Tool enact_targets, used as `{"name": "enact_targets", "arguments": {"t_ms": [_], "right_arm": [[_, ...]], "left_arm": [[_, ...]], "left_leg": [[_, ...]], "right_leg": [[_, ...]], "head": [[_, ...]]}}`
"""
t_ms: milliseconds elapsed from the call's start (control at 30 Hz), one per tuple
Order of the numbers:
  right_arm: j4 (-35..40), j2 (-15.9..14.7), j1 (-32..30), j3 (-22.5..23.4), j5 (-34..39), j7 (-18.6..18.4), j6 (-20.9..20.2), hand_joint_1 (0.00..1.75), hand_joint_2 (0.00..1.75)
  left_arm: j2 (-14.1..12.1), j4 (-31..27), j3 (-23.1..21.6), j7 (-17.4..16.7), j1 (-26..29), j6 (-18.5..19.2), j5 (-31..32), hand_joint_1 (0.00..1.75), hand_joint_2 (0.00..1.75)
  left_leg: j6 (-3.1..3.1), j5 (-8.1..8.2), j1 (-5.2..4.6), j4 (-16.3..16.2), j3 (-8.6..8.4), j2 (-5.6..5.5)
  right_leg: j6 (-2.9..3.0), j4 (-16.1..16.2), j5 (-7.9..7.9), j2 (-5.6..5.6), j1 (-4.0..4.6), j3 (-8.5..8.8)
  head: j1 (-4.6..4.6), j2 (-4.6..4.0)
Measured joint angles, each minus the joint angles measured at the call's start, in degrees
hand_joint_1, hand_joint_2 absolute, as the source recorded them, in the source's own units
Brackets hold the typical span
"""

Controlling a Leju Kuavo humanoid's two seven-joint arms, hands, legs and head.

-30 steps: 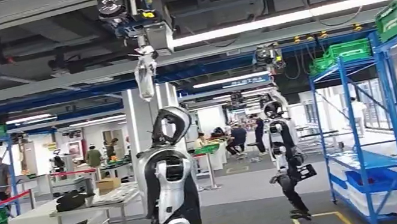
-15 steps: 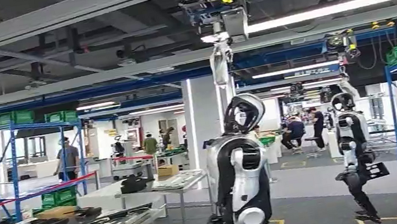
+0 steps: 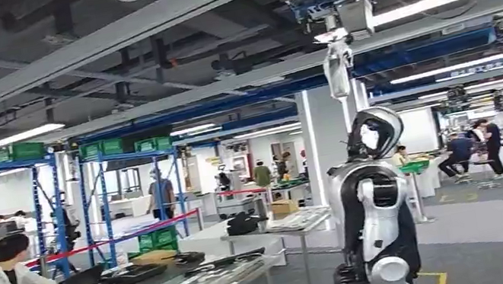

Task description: Take the parts from the cabinet and place them on the table.

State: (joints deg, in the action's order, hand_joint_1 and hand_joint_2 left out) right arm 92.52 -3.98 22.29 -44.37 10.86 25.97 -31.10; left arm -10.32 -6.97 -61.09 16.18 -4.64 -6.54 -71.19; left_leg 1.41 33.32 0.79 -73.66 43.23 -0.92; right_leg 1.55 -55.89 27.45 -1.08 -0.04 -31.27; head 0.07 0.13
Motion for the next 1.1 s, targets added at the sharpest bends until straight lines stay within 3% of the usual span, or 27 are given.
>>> {"name": "enact_targets", "arguments": {"t_ms": [33,67,133,167,200,233,333,367,400,467,500,533,567,600,633,667,700,733,833,867,900,933,967,1033,1067,1100], "right_arm": [[-0.18,0.00,0.00,0.00,0.11,-0.02,-0.11,1.75,1.75],[-0.31,0.00,0.02,0.00,0.22,-0.07,-0.15,1.75,1.75],[-0.46,0.00,0.21,0.00,0.37,-0.11,-0.22,1.75,1.75],[-0.50,0.00,0.38,0.00,0.42,-0.11,-0.26,1.75,1.75],[-0.53,-0.04,0.52,0.11,0.52,-0.11,-0.28,1.75,1.75],[-0.57,-0.09,0.72,0.22,0.57,-0.20,-0.28,1.75,1.75],[-0.70,-0.15,0.81,0.24,0.70,-0.28,-0.28,1.75,1.75],[-0.72,-0.15,0.88,0.28,0.72,-0.37,-0.31,1.75,1.75],[-0.70,-0.17,0.90,0.35,0.81,-0.44,-0.31,1.75,1.75],[-0.81,-0.59,0.85,0.44,0.85,-0.57,-0.31,1.75,1.75],[-0.92,-0.68,0.76,0.44,0.85,-0.59,-0.31,1.75,1.75],[-1.07,-0.74,0.68,0.44,0.85,-0.63,-0.31,1.75,1.75],[-1.20,-0.79,0.66,0.44,0.87,-0.63,-0.31,1.75,1.75],[-1.20,-0.79,0.70,0.44,0.88,-0.66,-0.31,1.75,1.75],[-1.18,-0.76,0.78,0.44,0.92,-0.66,-0.31,1.75,1.75],[-1.18,-0.76,0.91,0.44,0.94,-0.66,-0.31,1.75,1.75],[-1.20,-0.77,1.06,0.44,0.94,-0.68,-0.28,1.75,1.75],[-1.18,-0.77,1.16,0.46,1.01,-0.68,-0.28,1.75,1.75],[-1.20,-0.66,1.50,0.48,1.09,-0.83,-0.28,1.75,1.75],[-1.18,-0.44,1.64,0.48,1.14,-0.83,-0.28,1.75,1.75],[-1.18,-0.24,1.63,0.46,1.14,-0.88,-0.26,1.75,1.75],[-1.18,-0.13,1.68,0.50,1.20,-0.85,-0.26,1.75,1.75],[-1.20,-0.15,1.52,0.55,1.20,-0.88,-0.24,1.75,1.75],[-1.27,-0.20,1.16,0.52,1.20,-1.01,-0.22,1.75,1.75],[-1.29,-0.20,1.04,0.52,1.20,-1.01,-0.20,1.75,1.75],[-1.31,-0.20,1.02,0.52,1.20,-1.01,-0.20,1.75,1.75]], "left_arm": [[0.07,0.00,-0.07,-0.24,0.04,0.09,0.07,0.00,1.75],[0.13,0.00,-0.26,-0.39,0.20,0.09,0.15,0.00,1.75],[0.15,0.00,-0.42,-0.64,0.27,0.11,0.15,0.00,1.75],[0.15,0.00,-0.46,-0.79,0.20,0.11,0.15,0.00,1.75],[0.42,0.00,-0.57,-1.07,-0.07,0.13,0.07,0.00,1.75],[0.39,0.00,-0.72,-1.51,-0.14,0.13,-0.13,0.00,1.75],[0.37,0.00,-0.92,-2.32,0.39,0.35,-0.35,0.00,1.75],[0.33,0.00,-0.94,-2.38,0.58,0.53,-0.42,0.00,1.75],[0.33,0.00,-0.98,-2.43,0.54,0.57,-0.44,0.00,1.75],[0.31,0.00,-1.01,-2.45,0.18,0.61,-0.46,0.00,1.75],[0.31,0.00,-1.05,-2.56,0.15,0.64,-0.46,0.00,1.75],[0.31,0.00,-1.09,-2.56,0.16,0.64,-0.46,0.00,1.75],[0.29,0.00,-1.16,-2.56,0.19,0.66,-0.46,0.00,1.75],[0.26,0.00,-1.25,-2.56,0.21,0.66,-0.44,0.00,1.75],[0.26,0.00,-1.33,-2.36,0.18,0.66,-0.33,0.00,1.75],[0.26,0.00,-1.44,-2.12,0.09,0.68,-0.28,0.00,1.75],[0.31,0.00,-1.55,-1.95,0.03,0.70,-0.28,0.00,1.75],[0.28,0.00,-1.73,-1.84,-0.25,0.72,-0.28,0.00,1.75],[0.22,0.00,-1.88,-1.53,0.25,0.72,-0.31,0.00,1.75],[-0.02,0.02,-1.93,-1.51,0.29,0.77,-0.31,0.00,1.75],[0.04,0.02,-2.03,-1.51,0.37,0.81,-0.33,0.00,1.75],[-0.04,0.02,-2.14,-1.49,0.13,0.81,-0.33,0.00,1.75],[-0.04,0.02,-2.27,-1.47,-0.19,0.79,-0.33,0.00,1.75],[-0.04,0.02,-2.36,-1.44,-0.24,0.81,-0.37,0.00,1.75],[-0.02,0.02,-2.41,-1.44,-0.10,0.96,-0.37,0.00,1.75],[-0.02,0.02,-2.43,-1.47,0.08,0.98,-0.37,0.00,1.75]], "left_leg": [[0.32,-0.06,0.38,-1.63,0.77,0.23],[0.65,-1.33,0.78,-0.23,-0.02,0.50],[1.26,-5.94,1.30,8.92,-4.96,1.77],[1.56,-7.74,1.37,13.57,-7.67,4.13],[1.43,-6.84,0.55,15.14,-8.37,6.14],[0.01,-7.11,0.74,15.12,-8.11,4.76],[-1.33,-7.02,0.26,15.09,-8.03,3.03],[-1.67,-7.13,0.36,15.19,-8.10,2.56],[-2.07,-7.17,0.33,15.19,-8.10,2.07],[-2.66,-7.14,0.05,15.19,-8.10,0.68],[-2.81,-7.12,-0.20,15.18,-8.11,-0.09],[-2.91,-7.12,-0.47,15.17,-8.15,-0.93],[-2.96,-7.11,-0.68,15.17,-8.24,-1.77],[-2.99,-7.12,-0.84,15.16,-8.35,-2.60],[-3.01,-7.11,-0.96,15.16,-8.47,-3.44],[-3.02,-7.10,-1.03,15.15,-8.66,-4.33],[-3.00,-7.09,-0.88,15.18,-8.49,-4.92],[-2.91,-7.15,-0.88,15.03,-8.22,-5.67],[-2.07,-7.63,-0.33,15.41,-7.78,-7.42],[-2.08,-7.30,-0.47,15.30,-7.72,-6.79],[-1.85,-6.54,-0.81,14.57,-7.35,-3.56],[-1.42,-4.47,-0.72,11.54,-5.95,-1.36],[-1.02,-2.29,-0.42,6.96,-3.74,-0.50],[-0.32,0.12,0.19,-0.46,0.06,0.02],[0.02,-0.53,0.60,-0.88,0.31,0.24],[0.36,-2.19,0.96,1.24,-0.75,0.50]], "right_leg": [[-0.14,-0.02,0.09,-0.82,-0.06,0.02],[-0.34,-0.06,0.22,-1.53,-0.11,0.08],[-1.01,-0.27,0.67,-2.92,-0.32,0.39],[-1.47,-0.52,0.97,-3.39,-0.33,0.61],[-2.05,-0.81,1.37,-3.84,0.26,0.51],[-2.35,-0.93,1.53,-4.38,0.25,0.65],[-3.05,-0.64,1.81,-5.82,-0.25,1.23],[-3.52,-1.15,2.68,-3.45,-0.63,1.25],[-3.36,-3.43,4.50,-0.95,-0.78,0.26],[-3.17,-13.15,9.23,0.55,-0.66,-4.24],[-3.02,-17.62,10.60,0.67,-0.61,-6.54],[-2.74,-20.12,10.63,0.80,-0.52,-8.06],[-2.33,-19.41,9.25,0.89,-0.32,-8.10],[-1.89,-16.35,6.89,1.13,-0.02,-7.04],[-1.32,-11.84,3.99,1.61,0.23,-5.27],[-0.65,-6.61,0.95,2.82,0.60,-3.17],[0.09,-3.69,0.06,5.82,0.71,-1.99],[-0.04,-2.93,-0.24,5.93,0.45,-1.94],[-0.01,-2.12,-0.01,4.21,0.87,-1.47],[-0.03,-0.42,-0.07,3.23,0.29,-0.67],[-0.07,0.12,-0.27,2.69,0.33,-0.34],[-0.02,0.21,-0.31,1.99,0.35,-0.18],[-0.02,0.16,-0.21,1.07,0.35,-0.12],[-0.11,0.10,-0.06,-0.54,0.31,-0.15],[-0.27,0.08,0.05,-1.27,0.30,-0.09],[-0.49,-0.01,0.21,-1.90,0.26,-0.04]], "head": [[0.00,0.00],[0.00,0.00],[0.02,0.00],[0.00,0.00],[0.02,0.00],[0.00,0.00],[-0.02,0.00],[0.00,0.00],[0.00,0.00],[-0.02,0.00],[0.00,0.00],[-0.02,0.00],[-0.02,0.00],[0.00,0.00],[-0.02,0.00],[0.00,0.00],[0.02,0.00],[-0.02,0.00],[-0.04,0.02],[-0.04,0.00],[-0.02,0.00],[-0.02,0.00],[-0.02,0.00],[-0.02,0.00],[-0.02,0.00],[-0.02,0.00]]}}
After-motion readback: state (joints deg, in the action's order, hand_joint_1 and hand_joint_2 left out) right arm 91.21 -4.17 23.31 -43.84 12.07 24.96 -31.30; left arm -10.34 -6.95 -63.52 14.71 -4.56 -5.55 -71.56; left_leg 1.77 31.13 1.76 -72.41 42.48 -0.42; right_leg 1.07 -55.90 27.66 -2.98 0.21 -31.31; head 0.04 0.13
